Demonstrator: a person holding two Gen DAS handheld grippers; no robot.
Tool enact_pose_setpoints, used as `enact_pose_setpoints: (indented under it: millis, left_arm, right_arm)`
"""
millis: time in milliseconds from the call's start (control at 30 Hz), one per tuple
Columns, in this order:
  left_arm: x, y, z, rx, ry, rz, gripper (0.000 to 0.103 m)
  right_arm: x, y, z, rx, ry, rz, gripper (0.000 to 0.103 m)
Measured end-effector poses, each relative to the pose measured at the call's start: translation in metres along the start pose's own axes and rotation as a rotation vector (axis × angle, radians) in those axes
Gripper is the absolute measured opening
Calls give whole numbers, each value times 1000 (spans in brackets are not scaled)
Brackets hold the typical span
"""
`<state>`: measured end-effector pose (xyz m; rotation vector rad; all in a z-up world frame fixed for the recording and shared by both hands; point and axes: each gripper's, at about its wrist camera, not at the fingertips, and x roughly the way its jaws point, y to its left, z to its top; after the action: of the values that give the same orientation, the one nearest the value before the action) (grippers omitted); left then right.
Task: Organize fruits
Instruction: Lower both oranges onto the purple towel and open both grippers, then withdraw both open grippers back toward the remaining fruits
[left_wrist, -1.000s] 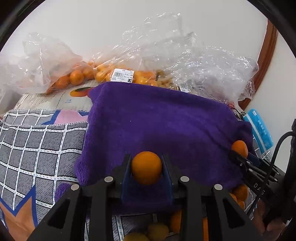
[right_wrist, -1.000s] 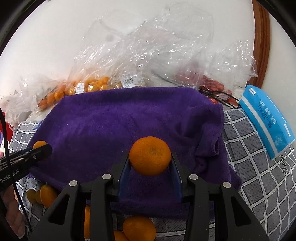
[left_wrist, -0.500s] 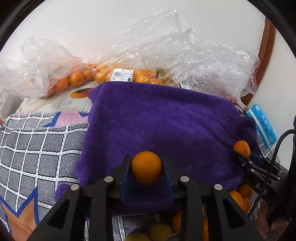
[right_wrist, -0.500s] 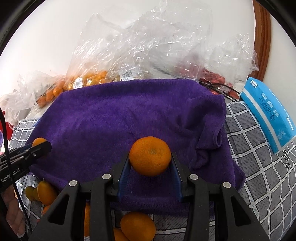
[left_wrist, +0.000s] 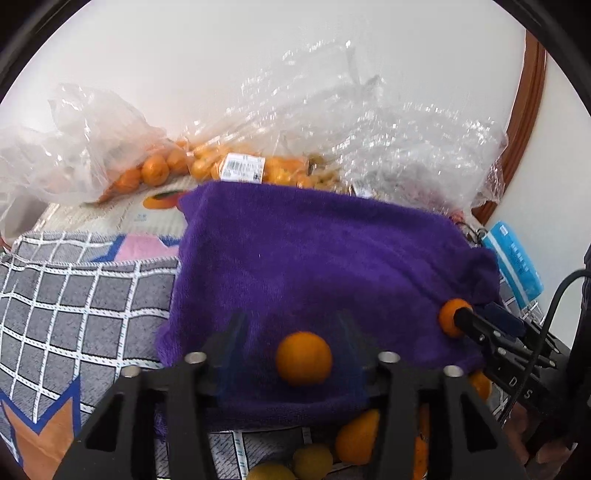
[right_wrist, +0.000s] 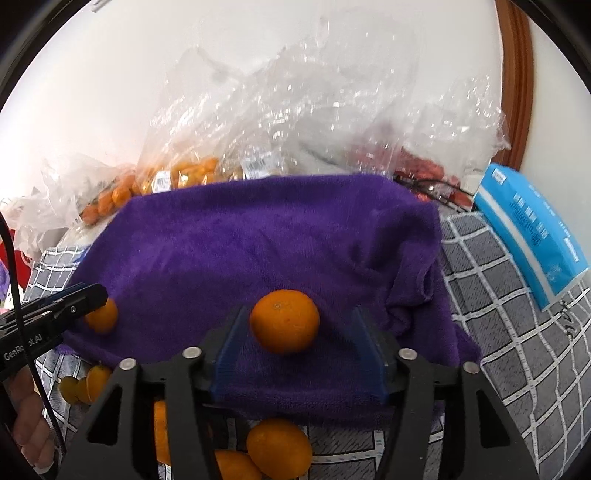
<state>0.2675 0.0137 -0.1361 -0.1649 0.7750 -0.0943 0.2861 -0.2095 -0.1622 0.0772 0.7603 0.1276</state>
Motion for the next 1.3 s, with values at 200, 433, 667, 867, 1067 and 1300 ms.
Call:
enact_pose_setpoints:
  millis: [200,433,667,867,1067,1300]
  left_arm:
    - [-11,0,5,-3,-28,16,52]
    - [-30,0,13,-12,-51,40,52]
    - [-61,-5,14,0,-77,35,53]
    - [-83,-4,2,19,-65,10,52]
    - [-98,5,-15,-4,-32,9,53]
    - [-111,17,-39,-14,-11,22,53]
  right_arm:
    - [-7,9,1,-50,-26,-41,63]
    - [-26,6,7,-12,-36,-37,63]
    - [-56,2,1,43,-40,-47,63]
    - [-69,2,-10,107,7,19,63]
    - [-88,11,-24,116,13,31,63]
    - [-109,14,-40,130,14,46,63]
